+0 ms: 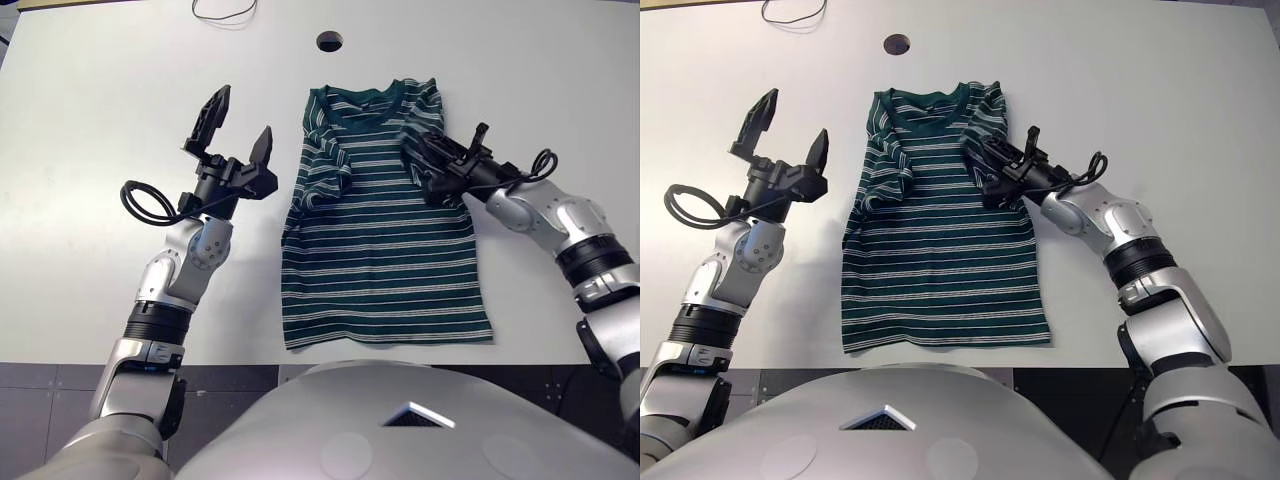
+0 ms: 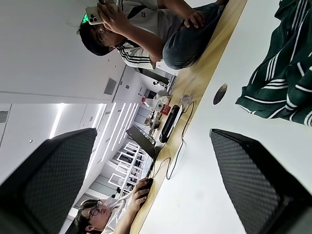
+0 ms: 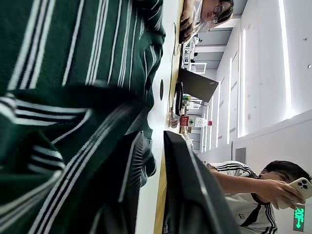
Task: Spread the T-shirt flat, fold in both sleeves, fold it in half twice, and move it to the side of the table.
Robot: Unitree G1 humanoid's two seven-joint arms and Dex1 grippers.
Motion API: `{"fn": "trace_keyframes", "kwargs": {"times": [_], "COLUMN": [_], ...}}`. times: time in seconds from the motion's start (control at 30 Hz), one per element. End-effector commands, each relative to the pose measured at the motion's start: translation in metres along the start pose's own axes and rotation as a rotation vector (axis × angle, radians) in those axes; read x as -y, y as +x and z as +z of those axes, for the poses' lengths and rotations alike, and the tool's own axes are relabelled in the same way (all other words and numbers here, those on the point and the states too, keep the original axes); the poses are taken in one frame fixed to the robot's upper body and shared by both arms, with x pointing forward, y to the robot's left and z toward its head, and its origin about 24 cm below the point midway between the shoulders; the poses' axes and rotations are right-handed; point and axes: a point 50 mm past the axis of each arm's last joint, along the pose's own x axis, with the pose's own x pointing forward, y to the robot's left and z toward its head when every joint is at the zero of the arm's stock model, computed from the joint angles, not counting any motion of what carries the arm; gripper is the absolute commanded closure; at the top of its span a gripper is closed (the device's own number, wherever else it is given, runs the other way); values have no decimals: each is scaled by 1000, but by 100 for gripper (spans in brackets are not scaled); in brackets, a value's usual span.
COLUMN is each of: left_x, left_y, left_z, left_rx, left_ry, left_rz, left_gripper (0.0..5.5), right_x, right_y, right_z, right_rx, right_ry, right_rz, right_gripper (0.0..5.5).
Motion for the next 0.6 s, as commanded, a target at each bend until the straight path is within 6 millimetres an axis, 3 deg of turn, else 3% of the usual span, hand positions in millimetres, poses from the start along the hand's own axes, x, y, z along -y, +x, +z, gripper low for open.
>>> {"fn": "trace_keyframes", "kwargs": {"times": [0.03, 0.13, 0.2, 0.3, 0.4, 0.47, 0.5, 0.6], "left_x": [-5, -7, -10, -28, -44, -46, -40, -14], "left_y": [2, 1, -3, -21, -42, -57, -67, -114], "left_z": [-1, -3, -4, -1, 4, 4, 3, 0], "left_rx": [6, 5, 21, 99, 173, 193, 199, 182], "left_ry": [15, 21, 7, -85, -154, -180, -164, -140], "left_rz": [13, 8, -23, -83, -196, -327, -444, -900], "left_gripper": [118, 118, 118, 118, 118, 118, 118, 118], "right_x": [2, 6, 18, 64, 88, 84, 68, -3], "right_y": [6, 3, -10, -57, -105, -133, -144, -188], "right_z": [8, 11, 10, 7, 0, -8, -10, 2], "right_rx": [37, 55, 59, 59, 18, -51, -88, -122], "right_ry": [1, 16, 47, 184, 325, 391, 398, 350], "right_rz": [26, 25, -28, -276, -367, -320, -213, 302], "right_gripper": [395, 348, 305, 251, 228, 228, 228, 228]}}
